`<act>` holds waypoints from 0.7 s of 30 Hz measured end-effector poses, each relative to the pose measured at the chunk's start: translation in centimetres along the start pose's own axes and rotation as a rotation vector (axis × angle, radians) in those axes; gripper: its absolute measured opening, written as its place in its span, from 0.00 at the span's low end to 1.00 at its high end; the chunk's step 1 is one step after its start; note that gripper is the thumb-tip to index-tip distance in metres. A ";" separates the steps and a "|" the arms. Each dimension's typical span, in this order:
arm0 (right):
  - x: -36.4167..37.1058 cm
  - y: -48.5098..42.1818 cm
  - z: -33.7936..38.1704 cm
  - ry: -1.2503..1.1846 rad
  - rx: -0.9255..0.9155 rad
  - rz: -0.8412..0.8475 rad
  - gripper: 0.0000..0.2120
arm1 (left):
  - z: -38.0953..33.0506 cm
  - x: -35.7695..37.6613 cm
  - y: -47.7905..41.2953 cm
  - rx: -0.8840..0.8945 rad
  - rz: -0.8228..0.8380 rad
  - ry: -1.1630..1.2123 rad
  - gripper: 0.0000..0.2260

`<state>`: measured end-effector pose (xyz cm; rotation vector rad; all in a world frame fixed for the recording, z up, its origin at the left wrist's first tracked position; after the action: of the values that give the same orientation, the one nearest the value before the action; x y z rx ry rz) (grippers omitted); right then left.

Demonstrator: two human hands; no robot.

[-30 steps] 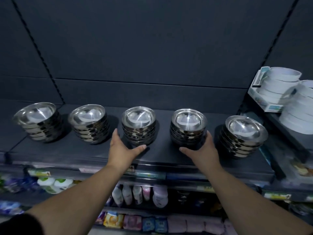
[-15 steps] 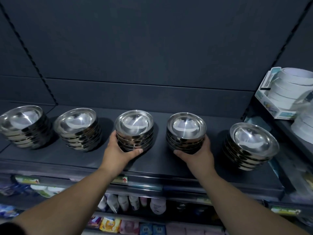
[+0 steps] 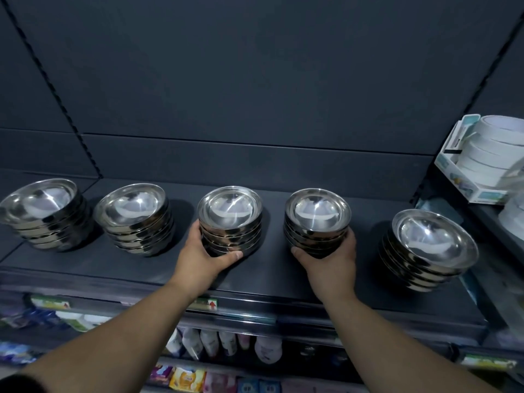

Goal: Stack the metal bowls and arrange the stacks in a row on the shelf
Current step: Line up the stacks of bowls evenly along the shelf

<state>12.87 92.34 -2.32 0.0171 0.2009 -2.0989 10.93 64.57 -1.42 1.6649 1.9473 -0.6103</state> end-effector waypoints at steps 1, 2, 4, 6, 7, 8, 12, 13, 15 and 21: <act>-0.1 0.2 0.1 -0.003 -0.004 -0.010 0.50 | 0.0 0.0 0.0 -0.001 -0.003 0.000 0.43; -0.1 0.3 0.1 -0.005 -0.008 -0.018 0.49 | 0.0 0.0 0.0 -0.001 -0.008 -0.002 0.43; -0.2 0.7 0.1 -0.006 0.000 -0.025 0.48 | -0.3 0.0 0.1 -0.001 -0.013 -0.010 0.43; -0.4 1.0 0.1 0.002 0.005 -0.028 0.47 | -0.5 -0.1 0.2 0.004 -0.020 -0.011 0.42; -0.4 1.1 0.1 0.008 0.004 -0.030 0.48 | -0.6 -0.1 0.2 0.006 -0.020 -0.009 0.42; -0.5 1.1 0.1 0.015 0.005 -0.029 0.49 | -0.7 -0.1 0.1 0.006 -0.019 -0.007 0.42; -0.6 1.6 0.0 0.067 0.081 0.016 0.53 | -0.9 -0.2 -0.1 0.013 -0.004 -0.021 0.42; -0.7 1.8 0.0 0.087 0.090 0.026 0.53 | -1.0 -0.2 -0.1 0.018 0.000 -0.024 0.42; -0.9 2.4 0.0 0.133 0.095 0.037 0.50 | -1.0 -0.4 -0.1 0.023 0.009 -0.028 0.42; -3.0 4.5 0.3 0.282 0.054 -0.023 0.28 | 0.5 -0.6 0.6 0.020 0.098 -0.111 0.44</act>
<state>18.29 92.59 -2.34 0.3458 0.3142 -2.1191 11.65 63.87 -1.44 1.6904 1.7765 -0.6716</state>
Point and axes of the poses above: each hand's wrist, its own y-axis away from the middle knuckle, its own x-axis out of the palm, z = x × y, the point moved 7 cm from there along -y, towards the middle knuckle, and after that the axes turned 14 degrees about -y, right-handed, at the moved point
